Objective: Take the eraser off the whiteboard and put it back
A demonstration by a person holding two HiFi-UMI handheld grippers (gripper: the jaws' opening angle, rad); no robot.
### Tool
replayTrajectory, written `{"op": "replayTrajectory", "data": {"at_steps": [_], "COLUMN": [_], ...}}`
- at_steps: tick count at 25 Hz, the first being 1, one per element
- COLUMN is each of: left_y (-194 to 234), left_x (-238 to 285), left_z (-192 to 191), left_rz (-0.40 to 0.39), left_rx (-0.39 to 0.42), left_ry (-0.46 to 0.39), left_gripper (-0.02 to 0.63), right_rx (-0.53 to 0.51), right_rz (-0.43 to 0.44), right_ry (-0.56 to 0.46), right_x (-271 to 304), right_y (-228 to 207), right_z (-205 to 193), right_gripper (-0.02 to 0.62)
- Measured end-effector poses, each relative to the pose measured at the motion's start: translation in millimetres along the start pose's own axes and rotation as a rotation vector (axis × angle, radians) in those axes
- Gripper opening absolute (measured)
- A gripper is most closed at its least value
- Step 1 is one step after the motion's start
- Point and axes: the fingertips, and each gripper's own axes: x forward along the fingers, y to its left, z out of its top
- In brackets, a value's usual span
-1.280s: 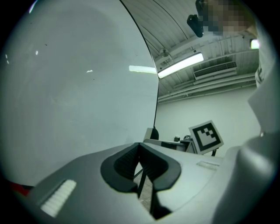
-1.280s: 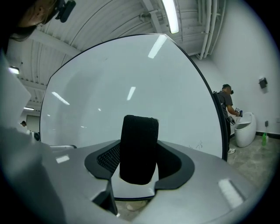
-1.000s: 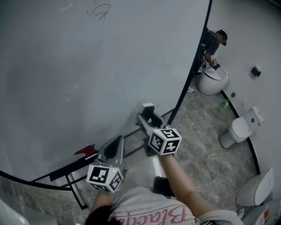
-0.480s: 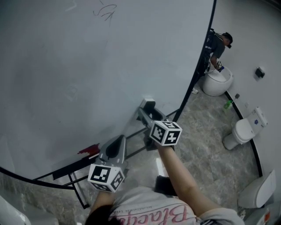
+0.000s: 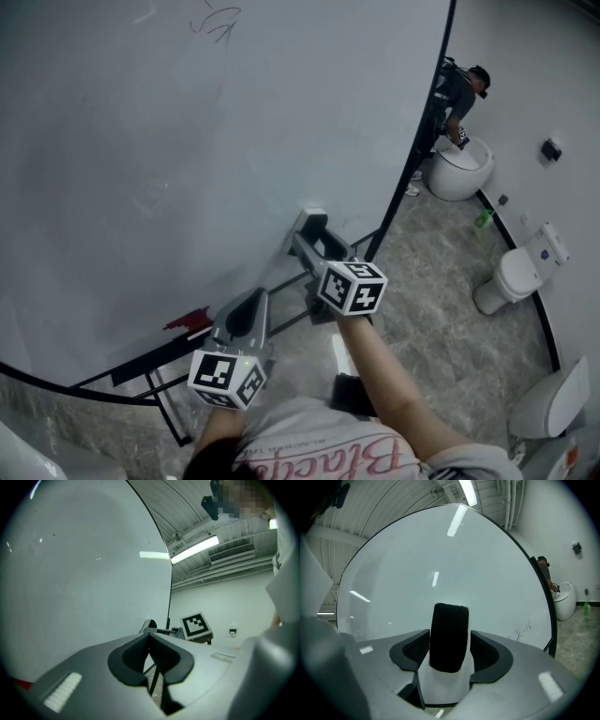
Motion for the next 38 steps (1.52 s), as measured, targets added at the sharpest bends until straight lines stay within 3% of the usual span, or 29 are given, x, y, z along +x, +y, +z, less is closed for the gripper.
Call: {"op": "replayTrajectory", "data": {"at_steps": [3,6,11,16,21,28,38], "left_y": [-0.1,0.3,0.7,-0.6,-5.1,-15.2,-21.6], "left_x": [0.6,1.2,1.6,3.0,4.6,5.7,8.8], "left_z": [-1.1,-2.3,-3.8,-5.0,-4.9,-7.9,-11.3], "left_rz": [-0.002,-0.003,-0.009,-0.018,-0.034,-0.064,-0.079], "left_rx": [-0.002,-0.008,-0.013,-0.015,-0.018,-0.027,-0.041], "left_ry": [0.001,0.001,0.001,0.002,0.001,0.002,0.004], "left_gripper": [-0.001,-0.001,0.0,-0.002,0.0,-0.002,-0.001], "right_rx": [-0.002,-0.019,-0.049,-0.138,-0.251,-0.312,-0.307], "right_rz": [-0.008,-0.04,-0.061,-0.008,-0.011,-0.004,-0.003], "right_ry": [0.009,0.014,0.035,0.052,0.076,0.052,0.036], "right_x": [-14.2,-31.0,-57.2,-79.2,-99.7,-121.0,-129.0], "right_y": [4.1,6.3,15.2,41.5,63.2,84.3,85.4], "right_z": [-1.8,-3.9,-11.4,-16.2,-21.3,-26.4,-25.1], "right_gripper": [0.24,0.116,0.002,0.002,0.0,0.0,0.0]}}
